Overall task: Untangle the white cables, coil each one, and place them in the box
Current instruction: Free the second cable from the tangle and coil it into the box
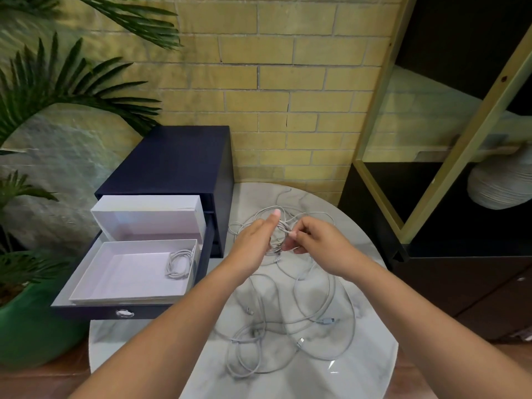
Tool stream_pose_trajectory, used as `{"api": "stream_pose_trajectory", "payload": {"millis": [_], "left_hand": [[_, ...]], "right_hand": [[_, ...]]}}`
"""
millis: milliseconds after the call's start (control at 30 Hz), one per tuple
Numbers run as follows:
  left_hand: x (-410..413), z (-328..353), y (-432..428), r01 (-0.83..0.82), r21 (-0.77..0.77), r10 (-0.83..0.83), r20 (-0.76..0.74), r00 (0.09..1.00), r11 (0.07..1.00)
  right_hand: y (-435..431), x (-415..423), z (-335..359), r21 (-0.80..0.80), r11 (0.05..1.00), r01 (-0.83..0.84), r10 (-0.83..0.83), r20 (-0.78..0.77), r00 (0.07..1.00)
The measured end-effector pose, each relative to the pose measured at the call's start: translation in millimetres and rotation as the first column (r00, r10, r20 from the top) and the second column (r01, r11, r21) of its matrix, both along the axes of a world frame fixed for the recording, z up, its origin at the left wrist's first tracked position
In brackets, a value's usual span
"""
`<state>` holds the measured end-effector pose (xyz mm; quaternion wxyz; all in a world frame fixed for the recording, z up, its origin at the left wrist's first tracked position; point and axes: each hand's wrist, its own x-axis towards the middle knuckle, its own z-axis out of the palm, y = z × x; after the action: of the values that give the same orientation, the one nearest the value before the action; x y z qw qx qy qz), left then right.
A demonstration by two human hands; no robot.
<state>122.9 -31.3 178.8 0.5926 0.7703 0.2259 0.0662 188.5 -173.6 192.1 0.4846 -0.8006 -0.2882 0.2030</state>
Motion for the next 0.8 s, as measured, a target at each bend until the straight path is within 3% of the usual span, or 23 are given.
{"api": "stream_pose_trajectory", "payload": {"millis": [67,133,200,267,500,633,733,800], "left_hand": [[-1,3,-1,0.018,0.045,-0.018,0.013,1.000,0.999],[-1,7,-3,0.000,0.063,-0.003,0.047,0.999,0.998],[0,11,-5,-0.025,0.029,0.023,0.069,0.997,0.999],[2,13,-7,-0.039,-0.068,0.045,0.096,0.994,0.997],[4,12,-20,-0.030,-0.459,0.103,0.135,0.985,0.888],[6,10,-21,-0.031,-0.647,0.174,0.159,0.972,0.762],[8,8,-20,-0.006,-0.703,0.176,0.171,0.969,0.712],[8,6,-20,0.018,-0.645,0.128,0.180,0.975,0.764]], "right_hand": [[-5,5,6,-0.098,0.995,-0.020,0.035,0.151,0.988],[-9,11,9,-0.190,0.981,0.037,0.047,0.421,0.906],[-11,14,10,-0.150,0.982,0.116,0.003,0.623,0.782],[-11,15,8,-0.065,0.987,0.144,-0.065,0.665,0.744],[-1,7,-11,0.150,0.964,0.220,-0.262,0.377,0.888],[4,-11,-18,0.257,0.948,0.189,-0.238,0.176,0.955],[7,-19,-19,0.348,0.916,0.201,-0.226,0.032,0.974],[7,-18,-17,0.382,0.886,0.261,-0.249,-0.081,0.965]]}}
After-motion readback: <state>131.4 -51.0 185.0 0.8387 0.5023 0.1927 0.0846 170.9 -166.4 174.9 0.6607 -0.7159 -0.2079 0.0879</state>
